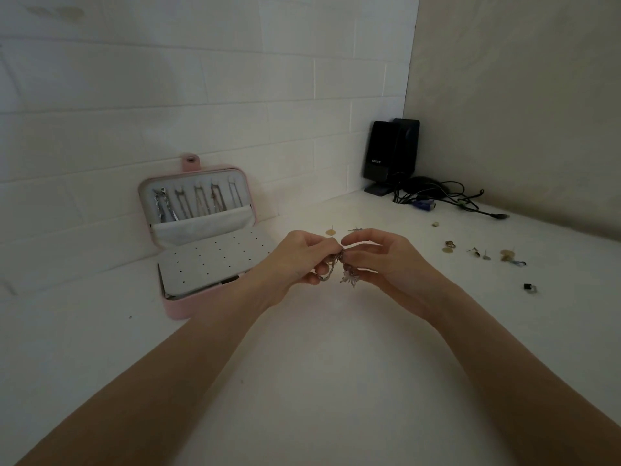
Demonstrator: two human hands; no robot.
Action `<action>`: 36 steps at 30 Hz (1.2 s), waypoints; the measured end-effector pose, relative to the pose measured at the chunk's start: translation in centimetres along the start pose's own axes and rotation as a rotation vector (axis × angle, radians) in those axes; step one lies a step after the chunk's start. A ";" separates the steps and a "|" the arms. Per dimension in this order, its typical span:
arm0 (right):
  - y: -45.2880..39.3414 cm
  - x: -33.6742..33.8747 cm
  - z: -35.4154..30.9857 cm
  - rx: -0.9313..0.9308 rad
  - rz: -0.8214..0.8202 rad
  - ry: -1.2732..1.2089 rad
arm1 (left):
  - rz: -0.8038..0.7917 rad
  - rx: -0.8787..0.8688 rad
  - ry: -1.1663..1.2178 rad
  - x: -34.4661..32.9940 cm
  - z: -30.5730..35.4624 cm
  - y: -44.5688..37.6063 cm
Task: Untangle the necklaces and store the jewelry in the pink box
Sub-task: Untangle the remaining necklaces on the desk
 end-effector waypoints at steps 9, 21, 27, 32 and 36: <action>0.1 0.3 -0.3 0.030 0.035 0.085 | -0.010 0.033 -0.008 -0.4 -0.3 0.0; 0.3 0.3 -0.7 0.048 0.083 0.168 | 0.095 -0.004 0.135 0.5 -0.6 -0.2; 0.0 0.2 -0.2 0.060 0.061 0.236 | 0.224 -0.078 0.234 0.6 -0.4 -0.4; 0.1 0.3 -0.3 0.049 0.080 0.257 | 0.295 -0.218 -0.090 1.0 0.6 -0.2; -0.1 0.2 0.2 0.012 0.039 0.167 | 0.295 -0.226 -0.149 0.9 0.7 -0.1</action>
Point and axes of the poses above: each hand's wrist, its own y-axis away from the middle knuckle, its own x-axis out of the back of the hand, z = x × y, the point moved 7 cm from there along -y, towards the middle knuckle, and after that the axes turned 3 degrees about -z, right-handed, at the moved point
